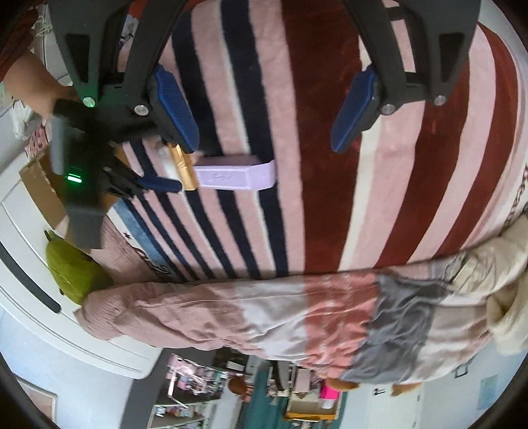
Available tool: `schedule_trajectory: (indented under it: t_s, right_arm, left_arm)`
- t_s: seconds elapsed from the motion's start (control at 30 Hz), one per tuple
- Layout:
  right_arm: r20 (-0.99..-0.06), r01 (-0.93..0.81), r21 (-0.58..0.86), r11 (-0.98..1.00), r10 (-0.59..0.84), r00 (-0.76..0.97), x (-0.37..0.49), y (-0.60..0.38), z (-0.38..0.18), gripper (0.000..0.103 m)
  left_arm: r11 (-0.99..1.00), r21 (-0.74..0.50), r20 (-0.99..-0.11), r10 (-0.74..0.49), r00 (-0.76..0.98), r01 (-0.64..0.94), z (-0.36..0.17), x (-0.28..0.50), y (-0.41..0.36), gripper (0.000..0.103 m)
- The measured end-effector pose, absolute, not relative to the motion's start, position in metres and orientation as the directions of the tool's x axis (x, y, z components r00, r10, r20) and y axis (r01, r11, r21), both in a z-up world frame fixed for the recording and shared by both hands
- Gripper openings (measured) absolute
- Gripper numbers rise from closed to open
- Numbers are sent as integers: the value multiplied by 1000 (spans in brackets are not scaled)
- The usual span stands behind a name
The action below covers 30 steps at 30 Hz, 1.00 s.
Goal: Organize rigid objects
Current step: 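Reach the right gripper to the lavender 'Enjoy' box and grasp it, then carry the lavender box into the cardboard box and open the right gripper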
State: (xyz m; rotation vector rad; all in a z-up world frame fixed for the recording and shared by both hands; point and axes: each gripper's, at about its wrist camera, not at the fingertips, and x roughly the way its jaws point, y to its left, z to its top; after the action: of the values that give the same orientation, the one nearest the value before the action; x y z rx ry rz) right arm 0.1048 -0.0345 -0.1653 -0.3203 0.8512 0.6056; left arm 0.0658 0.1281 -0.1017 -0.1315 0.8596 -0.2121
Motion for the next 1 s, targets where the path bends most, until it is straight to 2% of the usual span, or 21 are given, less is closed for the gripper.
schedule_trajectory:
  t_s: [0.3, 0.37, 0.47, 0.5, 0.63, 0.73, 0.83, 1.0]
  right_arm:
    - [-793, -634, -123, 764, 308, 525, 136, -17, -211, 74]
    - [-797, -659, -82, 747, 348, 494, 129, -17, -207, 74]
    - [-793, -720, 103, 686, 494, 357, 118, -22, -199, 74]
    - [-791, -726, 125, 676, 510, 339, 116, -22, -199, 74]
    - [-797, -690, 38, 723, 438, 415, 119, -13, -202, 74]
    - [-796, -679, 80, 730, 457, 397, 128, -4, -205, 73]
    - [-817, -656, -16, 755, 368, 443, 131, 9, -207, 33]
    - [-775, -682, 9, 732, 435, 457, 107, -2, -173, 33]
  left_arm:
    - [975, -204, -736, -213, 642, 90, -113, 61, 136, 80]
    - [976, -198, -733, -208, 648, 90, -110, 57, 134, 80]
    - [980, -180, -733, -193, 653, 88, -108, 53, 132, 80]
    - [980, -180, -732, -193, 654, 88, -107, 52, 132, 80]
    - [980, -180, -732, -188, 655, 80, -106, 50, 133, 80]
    - [982, -174, -734, -183, 654, 78, -105, 50, 132, 80]
    - [980, -183, -731, -190, 656, 79, -102, 51, 131, 80]
    - [978, -178, -716, -206, 667, 111, -86, 51, 117, 80]
